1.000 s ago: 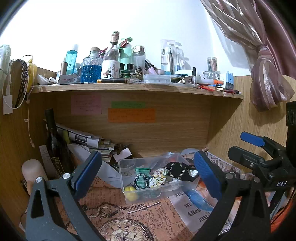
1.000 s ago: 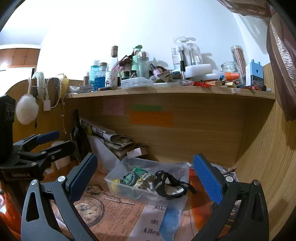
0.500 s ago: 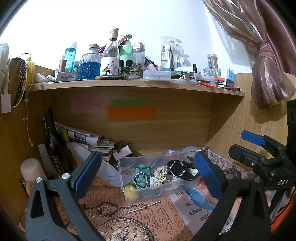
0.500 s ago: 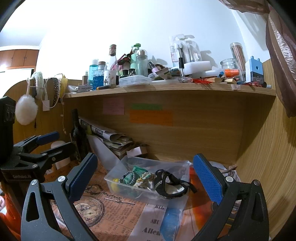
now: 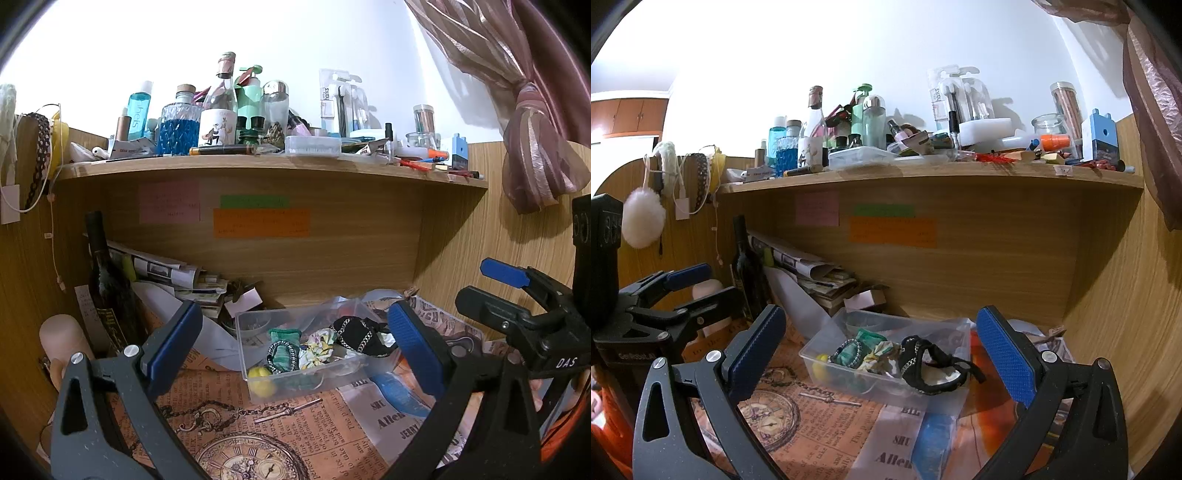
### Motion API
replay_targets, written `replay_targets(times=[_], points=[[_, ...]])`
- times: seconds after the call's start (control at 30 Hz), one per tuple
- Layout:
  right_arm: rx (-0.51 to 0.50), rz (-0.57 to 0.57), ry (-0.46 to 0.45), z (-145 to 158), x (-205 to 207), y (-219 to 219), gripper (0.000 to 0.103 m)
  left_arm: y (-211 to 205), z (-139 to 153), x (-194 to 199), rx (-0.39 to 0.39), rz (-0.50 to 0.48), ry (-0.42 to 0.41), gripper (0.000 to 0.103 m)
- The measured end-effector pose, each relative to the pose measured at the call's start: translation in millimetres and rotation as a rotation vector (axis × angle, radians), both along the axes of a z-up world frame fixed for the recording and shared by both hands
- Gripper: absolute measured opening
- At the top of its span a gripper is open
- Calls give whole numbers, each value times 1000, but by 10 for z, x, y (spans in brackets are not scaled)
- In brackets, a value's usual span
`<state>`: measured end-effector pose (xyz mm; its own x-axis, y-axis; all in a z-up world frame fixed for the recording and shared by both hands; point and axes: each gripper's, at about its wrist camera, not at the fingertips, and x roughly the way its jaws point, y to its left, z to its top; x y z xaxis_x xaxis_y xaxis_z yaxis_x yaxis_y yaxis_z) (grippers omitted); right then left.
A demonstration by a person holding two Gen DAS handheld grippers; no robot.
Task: Organize soft objects
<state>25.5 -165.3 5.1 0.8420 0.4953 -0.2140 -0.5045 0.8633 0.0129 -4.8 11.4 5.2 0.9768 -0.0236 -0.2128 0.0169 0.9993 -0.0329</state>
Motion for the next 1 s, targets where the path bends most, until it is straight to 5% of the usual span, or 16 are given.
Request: replay_targets(times=[1.0], points=[[-12,-5,6,-3,-11,89,103,52,-23,4,-15,-38,9,102]])
